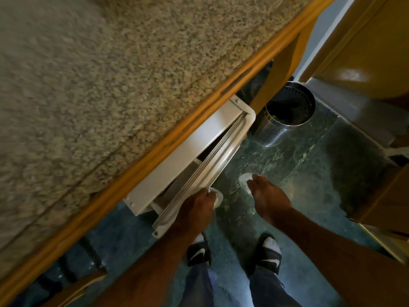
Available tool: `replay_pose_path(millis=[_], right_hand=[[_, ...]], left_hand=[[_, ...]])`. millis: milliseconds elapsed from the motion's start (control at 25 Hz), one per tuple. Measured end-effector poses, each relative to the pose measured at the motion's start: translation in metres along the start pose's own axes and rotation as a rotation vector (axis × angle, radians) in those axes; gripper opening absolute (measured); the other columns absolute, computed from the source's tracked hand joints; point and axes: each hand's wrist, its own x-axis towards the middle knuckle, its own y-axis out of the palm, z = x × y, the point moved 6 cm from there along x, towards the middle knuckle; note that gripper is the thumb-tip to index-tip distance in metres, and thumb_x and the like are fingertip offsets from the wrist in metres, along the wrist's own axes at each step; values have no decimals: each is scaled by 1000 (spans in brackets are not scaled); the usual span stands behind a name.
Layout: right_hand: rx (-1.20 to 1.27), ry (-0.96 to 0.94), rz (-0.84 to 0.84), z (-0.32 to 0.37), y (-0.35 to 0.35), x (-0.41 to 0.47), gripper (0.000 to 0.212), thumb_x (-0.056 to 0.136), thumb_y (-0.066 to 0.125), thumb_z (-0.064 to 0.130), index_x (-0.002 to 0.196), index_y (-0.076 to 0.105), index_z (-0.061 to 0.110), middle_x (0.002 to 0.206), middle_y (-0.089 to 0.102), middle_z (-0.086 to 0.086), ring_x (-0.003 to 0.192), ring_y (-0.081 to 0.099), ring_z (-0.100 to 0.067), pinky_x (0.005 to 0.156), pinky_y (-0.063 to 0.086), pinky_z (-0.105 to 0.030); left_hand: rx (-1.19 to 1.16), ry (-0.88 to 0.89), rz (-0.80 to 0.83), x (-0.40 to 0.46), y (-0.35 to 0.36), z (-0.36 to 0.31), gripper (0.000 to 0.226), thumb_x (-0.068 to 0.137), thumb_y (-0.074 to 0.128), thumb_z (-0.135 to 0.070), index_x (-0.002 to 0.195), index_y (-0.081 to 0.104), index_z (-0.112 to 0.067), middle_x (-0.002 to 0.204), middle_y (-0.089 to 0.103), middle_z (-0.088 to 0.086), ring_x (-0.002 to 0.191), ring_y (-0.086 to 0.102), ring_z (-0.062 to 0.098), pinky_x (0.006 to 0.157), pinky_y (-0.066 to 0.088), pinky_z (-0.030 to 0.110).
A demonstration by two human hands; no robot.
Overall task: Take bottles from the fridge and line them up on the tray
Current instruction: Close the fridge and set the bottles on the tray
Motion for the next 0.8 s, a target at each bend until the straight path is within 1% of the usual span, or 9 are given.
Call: replay_pose_path(millis=[200,280,360,440,480,560,640,720,800], right_hand=[[-55,-85,-76,56,-24,34,34,94,39,9,127,48,5,138,43,-18,118,48,-38,93,46,-43],[-79,-121,-85,69,-28,44,37,94,39,9,131,45,4,142,40,-20,123,46,-38,97,43,-42],[-102,-161,-76,77,-29,49,42,95,39,11,136,42,4,147,37,-24,131,41,-39,103,40,-43],[-76,-231,-119,78,-33,49,41,89,48,5,129,50,0,140,46,-28,126,47,-43,96,47,-50],[-75,-243,-119,77,-35,47,40,87,50,4,126,52,-1,137,49,-29,123,50,-43,92,49,-50],[-108,-234,-65,71,-43,43,41,94,44,12,134,44,4,142,44,-23,128,45,-38,99,44,-45],[-152,-253,33,69,-56,36,44,100,33,21,142,33,8,148,38,-19,133,39,-34,108,33,-41],[-175,-299,76,72,-80,25,42,100,35,21,140,34,10,146,39,-19,131,41,-33,108,35,-41],[-205,-334,125,79,-108,8,40,95,46,14,134,40,9,140,43,-20,126,45,-33,105,41,-44]], left_hand=[[9,-66,-21,-15,-5,42,27,87,63,-13,113,60,-15,113,66,8,99,63,20,85,51,28],[-4,-62,-39,-21,-5,46,28,89,57,-11,117,60,-13,118,65,9,102,63,22,86,51,30],[-40,-107,-42,-30,-2,52,31,83,64,-9,114,64,-12,112,69,10,96,68,24,80,54,31],[-43,-149,-28,-34,1,52,39,80,69,-9,118,63,-11,114,68,12,98,68,25,81,55,32],[-45,-172,-12,-33,1,51,41,85,64,-10,125,58,-10,122,64,13,106,64,27,87,52,34],[-27,-214,-39,-27,-6,41,39,93,49,-11,132,49,-11,131,58,12,114,58,26,94,46,34],[16,-264,-56,-20,-25,26,37,95,43,-12,131,49,-14,128,58,9,111,58,24,92,46,33],[24,-304,-50,-16,-50,9,36,94,42,-11,129,48,-15,124,58,8,109,59,24,90,48,33],[40,-325,5,-17,-75,-10,38,94,40,-11,131,47,-15,123,58,9,110,59,26,91,49,36]])
